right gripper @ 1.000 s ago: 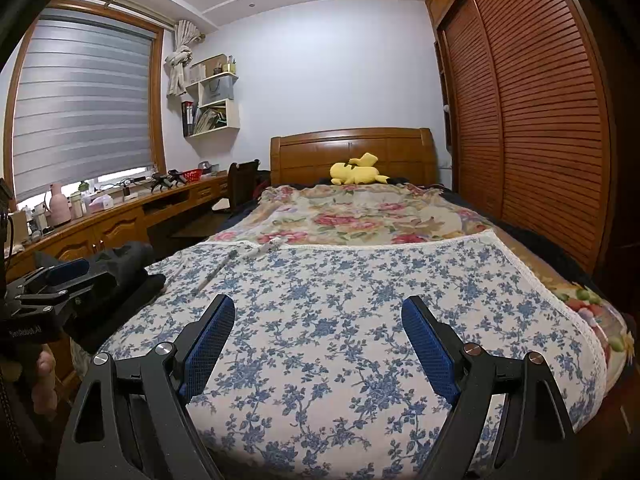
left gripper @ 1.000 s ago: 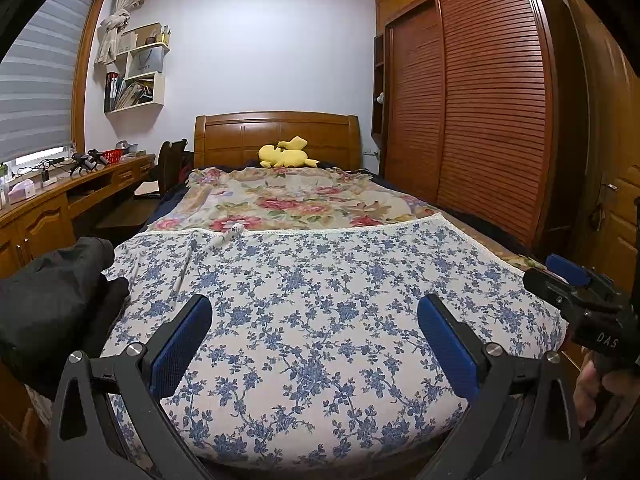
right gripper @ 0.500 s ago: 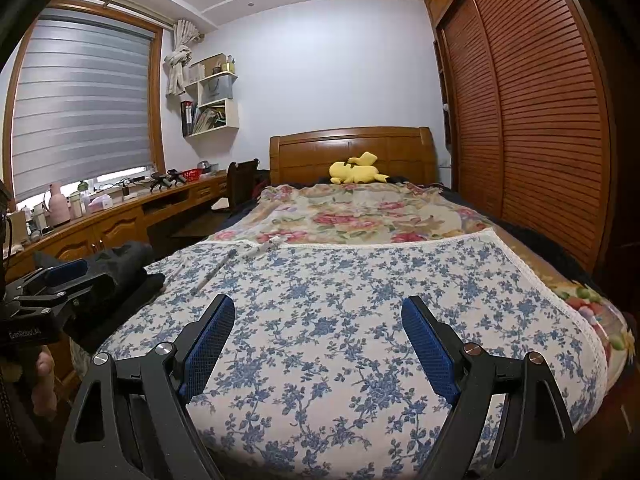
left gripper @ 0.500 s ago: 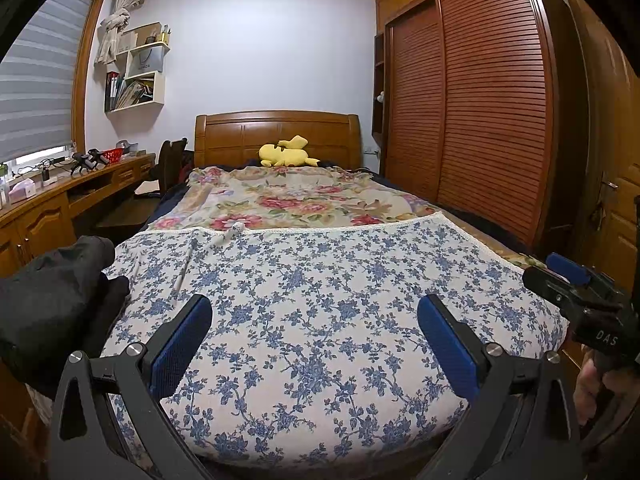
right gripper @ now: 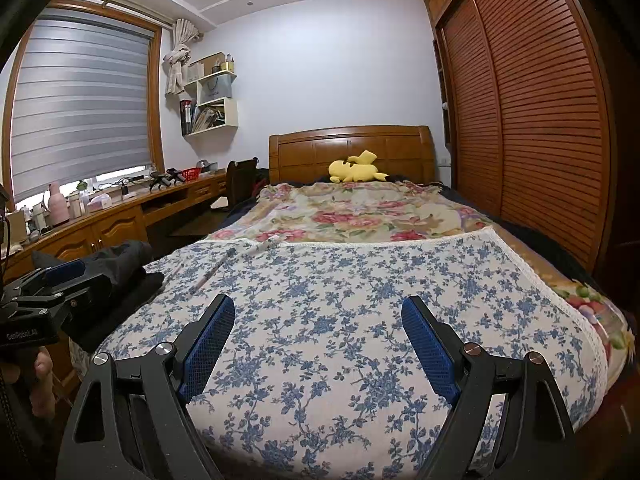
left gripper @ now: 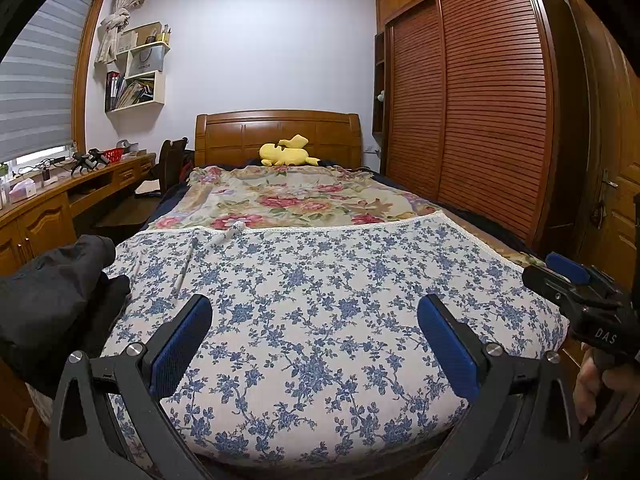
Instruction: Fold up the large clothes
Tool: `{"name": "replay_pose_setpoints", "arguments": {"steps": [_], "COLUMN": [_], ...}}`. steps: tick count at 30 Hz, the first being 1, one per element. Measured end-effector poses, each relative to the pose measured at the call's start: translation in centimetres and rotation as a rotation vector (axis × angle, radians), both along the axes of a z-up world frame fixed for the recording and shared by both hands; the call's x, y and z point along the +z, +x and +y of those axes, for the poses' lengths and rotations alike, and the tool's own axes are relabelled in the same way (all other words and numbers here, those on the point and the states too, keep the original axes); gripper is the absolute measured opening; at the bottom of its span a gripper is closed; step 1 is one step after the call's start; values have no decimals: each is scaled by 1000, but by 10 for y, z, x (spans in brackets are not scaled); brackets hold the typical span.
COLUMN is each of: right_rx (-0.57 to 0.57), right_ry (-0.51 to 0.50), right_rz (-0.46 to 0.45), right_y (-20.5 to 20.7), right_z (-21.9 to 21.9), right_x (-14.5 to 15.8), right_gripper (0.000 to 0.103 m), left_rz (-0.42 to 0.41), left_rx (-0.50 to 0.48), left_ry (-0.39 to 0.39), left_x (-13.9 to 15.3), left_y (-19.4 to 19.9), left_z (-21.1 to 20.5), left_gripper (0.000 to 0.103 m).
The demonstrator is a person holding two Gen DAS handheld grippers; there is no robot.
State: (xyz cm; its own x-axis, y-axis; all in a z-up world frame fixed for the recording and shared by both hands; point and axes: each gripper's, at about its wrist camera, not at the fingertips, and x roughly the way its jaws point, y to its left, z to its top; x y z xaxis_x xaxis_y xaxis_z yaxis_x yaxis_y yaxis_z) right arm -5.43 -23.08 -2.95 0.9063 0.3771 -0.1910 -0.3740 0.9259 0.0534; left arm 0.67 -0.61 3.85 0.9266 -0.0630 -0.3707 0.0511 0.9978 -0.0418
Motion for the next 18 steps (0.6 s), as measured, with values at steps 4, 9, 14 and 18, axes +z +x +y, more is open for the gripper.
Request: {"name": "replay_pose_setpoints", "arguments": {"steps": [4,9,14,18], "right_rx": [-2,-1,-4,-4], "right_ry": [-1,-2,-3,-3], "right_rz": [2,3,4,4], "right_y": [0,0,-1,-2], "right_z": [1,1,3,3], "right_x": [0,1,1,1], "right_gripper": [87,87,87,87], "left_rz": [0,1,1,1], "left_rx": [1,2,3,3], "left_ry": [1,1,2,1], "left_x": [-1,-2,-3,-3], "left_y": [-1,-1,-2,-1], "left_z": [2,2,3,3], "left_gripper": [103,103,103,103]}}
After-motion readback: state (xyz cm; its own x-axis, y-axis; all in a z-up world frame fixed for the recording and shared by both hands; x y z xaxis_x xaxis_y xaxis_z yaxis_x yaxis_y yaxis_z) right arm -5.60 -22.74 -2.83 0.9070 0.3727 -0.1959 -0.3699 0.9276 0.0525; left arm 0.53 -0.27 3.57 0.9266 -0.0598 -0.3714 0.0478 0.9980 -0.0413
